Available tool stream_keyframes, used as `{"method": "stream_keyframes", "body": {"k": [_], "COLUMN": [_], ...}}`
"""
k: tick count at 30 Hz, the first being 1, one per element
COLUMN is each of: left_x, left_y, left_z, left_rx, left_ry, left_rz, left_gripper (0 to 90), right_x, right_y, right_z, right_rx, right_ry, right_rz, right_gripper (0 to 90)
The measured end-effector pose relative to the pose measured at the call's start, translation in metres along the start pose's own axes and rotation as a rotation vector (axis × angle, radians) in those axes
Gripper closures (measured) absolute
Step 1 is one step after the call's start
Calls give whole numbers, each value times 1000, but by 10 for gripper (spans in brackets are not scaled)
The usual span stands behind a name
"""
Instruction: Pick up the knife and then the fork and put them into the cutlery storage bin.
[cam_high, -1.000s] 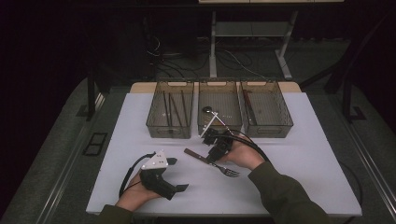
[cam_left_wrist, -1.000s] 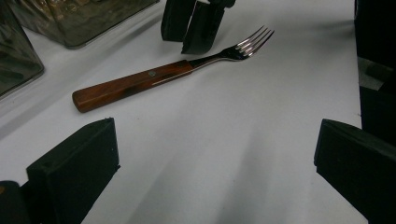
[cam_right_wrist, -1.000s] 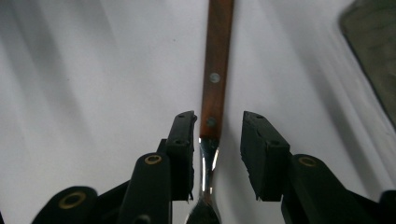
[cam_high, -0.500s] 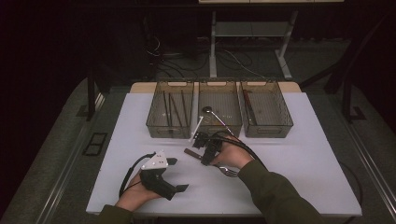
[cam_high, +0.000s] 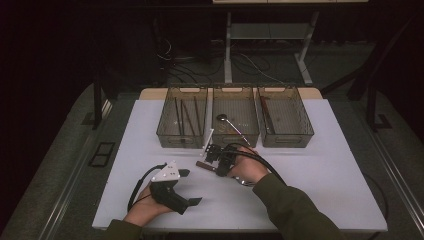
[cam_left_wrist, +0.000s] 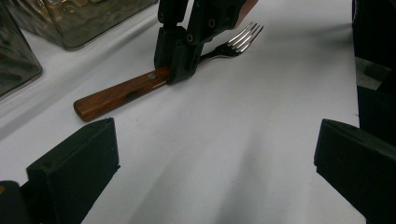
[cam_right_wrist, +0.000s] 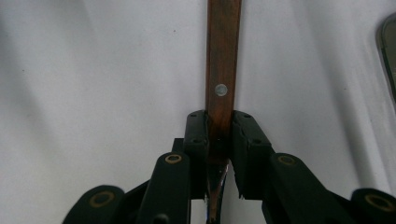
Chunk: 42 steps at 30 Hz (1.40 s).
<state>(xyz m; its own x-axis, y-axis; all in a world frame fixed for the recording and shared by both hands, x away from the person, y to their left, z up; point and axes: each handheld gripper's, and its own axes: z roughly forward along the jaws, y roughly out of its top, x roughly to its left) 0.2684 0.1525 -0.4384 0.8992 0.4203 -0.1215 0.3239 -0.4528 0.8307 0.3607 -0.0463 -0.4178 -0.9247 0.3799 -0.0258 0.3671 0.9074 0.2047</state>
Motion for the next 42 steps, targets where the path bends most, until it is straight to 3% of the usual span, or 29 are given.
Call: {"method": "stream_keyframes", "body": {"k": [2,8,21,32,42], "left_x": [0,0,0,0,0], "left_y": [0,0,-1,-1,-1], "left_z": [0,1,1,1,1], "left_rx": [-9,-7,-12,-10,-13], "left_ry": [-1,-3,-2,-2,-1], "left_rz": [-3,-8,-16,-14,-17], "left_gripper": [0,0,0,0,0], "right_x": [-3,-17,-40,-54,-59], "right_y": [-3,-17,-52,-73,-90], "right_z": [-1,-14,-35,-58,-76], "right_rx": [-14,-91,-262,-364,-451], "right_ry": [13,68,133,142,137], "right_rz": [5,84,168,250,247], "right_gripper": [771,770,771,771,770]}}
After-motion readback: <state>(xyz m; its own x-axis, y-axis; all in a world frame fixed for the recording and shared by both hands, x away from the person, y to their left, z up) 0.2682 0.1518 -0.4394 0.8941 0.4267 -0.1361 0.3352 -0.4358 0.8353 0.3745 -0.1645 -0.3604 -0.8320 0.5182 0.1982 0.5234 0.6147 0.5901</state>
